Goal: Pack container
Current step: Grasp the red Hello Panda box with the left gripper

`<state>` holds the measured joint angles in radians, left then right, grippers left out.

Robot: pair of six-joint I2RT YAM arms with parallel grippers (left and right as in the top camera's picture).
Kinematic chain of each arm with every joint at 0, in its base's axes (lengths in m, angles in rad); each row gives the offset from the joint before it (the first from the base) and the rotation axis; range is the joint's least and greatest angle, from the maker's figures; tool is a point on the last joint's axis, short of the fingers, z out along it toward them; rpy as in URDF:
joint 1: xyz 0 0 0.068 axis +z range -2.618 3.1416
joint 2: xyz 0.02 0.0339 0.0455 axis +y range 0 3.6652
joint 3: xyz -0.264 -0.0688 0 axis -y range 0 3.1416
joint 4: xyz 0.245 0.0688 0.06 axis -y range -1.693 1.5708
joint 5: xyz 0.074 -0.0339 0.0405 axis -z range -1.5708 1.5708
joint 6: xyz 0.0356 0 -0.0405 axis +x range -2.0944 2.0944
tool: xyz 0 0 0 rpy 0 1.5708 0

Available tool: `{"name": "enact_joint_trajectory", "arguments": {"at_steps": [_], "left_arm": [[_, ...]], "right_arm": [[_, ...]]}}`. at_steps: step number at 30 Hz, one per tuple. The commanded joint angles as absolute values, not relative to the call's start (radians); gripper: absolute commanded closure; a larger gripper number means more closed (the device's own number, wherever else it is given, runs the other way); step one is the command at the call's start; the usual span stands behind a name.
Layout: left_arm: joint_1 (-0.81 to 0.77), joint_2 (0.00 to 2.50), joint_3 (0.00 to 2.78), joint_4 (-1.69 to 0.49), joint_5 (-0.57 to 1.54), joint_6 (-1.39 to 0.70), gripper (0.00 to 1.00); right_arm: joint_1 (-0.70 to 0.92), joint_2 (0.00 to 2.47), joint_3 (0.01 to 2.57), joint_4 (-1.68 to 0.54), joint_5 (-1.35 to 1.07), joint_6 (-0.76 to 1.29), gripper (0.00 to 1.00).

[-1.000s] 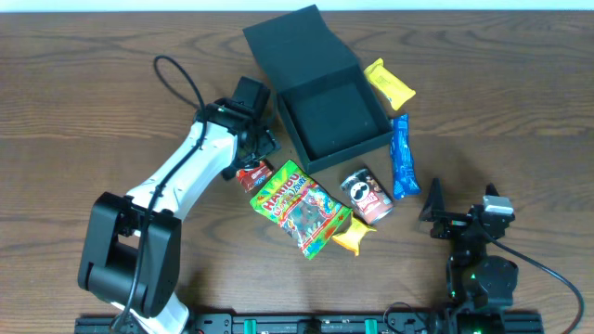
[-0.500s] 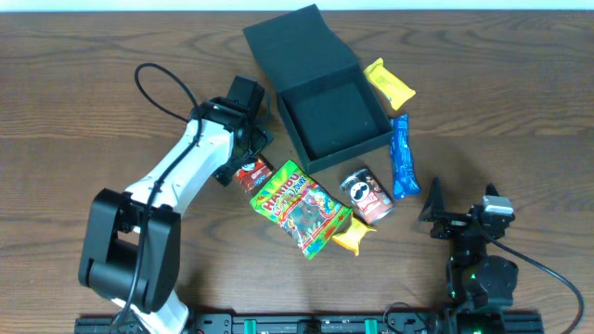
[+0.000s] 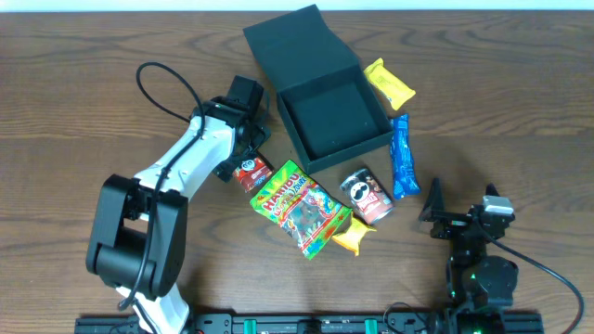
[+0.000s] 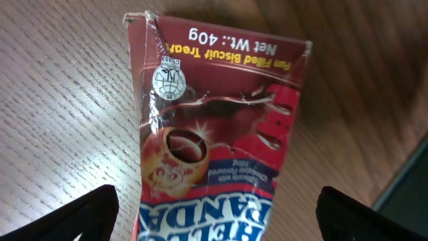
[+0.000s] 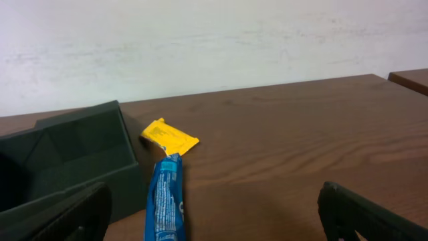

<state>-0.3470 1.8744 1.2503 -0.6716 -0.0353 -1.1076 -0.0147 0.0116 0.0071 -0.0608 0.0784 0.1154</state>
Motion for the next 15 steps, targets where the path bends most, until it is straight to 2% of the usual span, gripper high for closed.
{"name": "enact_joint_trajectory", "arguments": {"at_steps": [1, 15], "left_arm": [[-0.339, 1.912, 1.265, -0.672, -0.062, -1.122, 0.05], [-0.339, 1.975, 1.265, -0.654, -0.064, -1.122, 0.04]], "right_arm": [[-0.019, 0.006, 0.006, -0.065, 0.081, 0.126, 0.01], [-0.019, 0.006, 0.006, -0.065, 0.081, 0.126, 0.01]]}}
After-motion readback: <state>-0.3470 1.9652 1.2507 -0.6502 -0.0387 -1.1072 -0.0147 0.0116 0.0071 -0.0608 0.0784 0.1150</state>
